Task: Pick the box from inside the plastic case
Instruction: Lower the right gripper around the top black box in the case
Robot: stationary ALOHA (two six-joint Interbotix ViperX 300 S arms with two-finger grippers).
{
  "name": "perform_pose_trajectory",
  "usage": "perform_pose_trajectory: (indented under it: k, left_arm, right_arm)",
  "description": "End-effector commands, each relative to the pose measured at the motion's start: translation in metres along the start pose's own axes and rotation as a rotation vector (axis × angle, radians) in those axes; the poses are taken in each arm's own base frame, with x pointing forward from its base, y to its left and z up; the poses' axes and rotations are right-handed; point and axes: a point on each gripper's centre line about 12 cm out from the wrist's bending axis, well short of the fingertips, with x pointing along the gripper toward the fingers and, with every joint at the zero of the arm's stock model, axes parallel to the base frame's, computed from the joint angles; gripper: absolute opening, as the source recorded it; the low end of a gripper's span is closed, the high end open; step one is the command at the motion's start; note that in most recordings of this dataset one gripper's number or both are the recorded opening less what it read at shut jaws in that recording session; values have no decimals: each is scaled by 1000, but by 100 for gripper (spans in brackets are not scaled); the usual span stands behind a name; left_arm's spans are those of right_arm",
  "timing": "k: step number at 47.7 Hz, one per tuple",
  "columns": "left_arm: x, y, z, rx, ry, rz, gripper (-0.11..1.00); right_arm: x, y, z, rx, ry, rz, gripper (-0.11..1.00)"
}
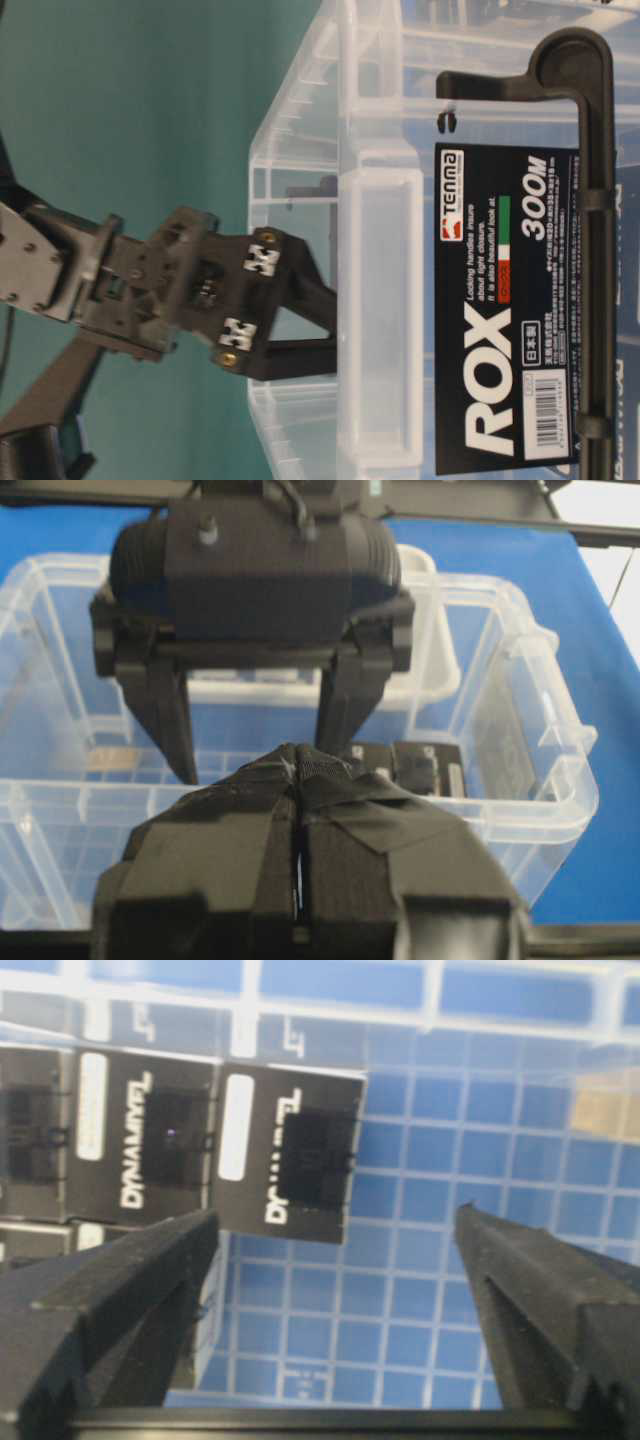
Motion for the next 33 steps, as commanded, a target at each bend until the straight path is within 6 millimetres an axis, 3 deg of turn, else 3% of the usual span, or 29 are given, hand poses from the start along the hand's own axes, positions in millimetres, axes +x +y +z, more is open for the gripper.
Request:
perform_pose_trajectory:
  k: [1, 20, 33]
  left_arm:
    - [0, 0, 12, 1, -28, 2, -6]
    - [-3, 0, 7, -56, 23, 4, -6]
    - [-5, 0, 9, -56, 17, 4, -6]
  right_arm:
    - [10, 5, 0, 10, 0, 19, 99]
    - [39, 11, -2, 62, -1, 57, 99]
    - [47, 5, -3, 70, -6, 49, 99]
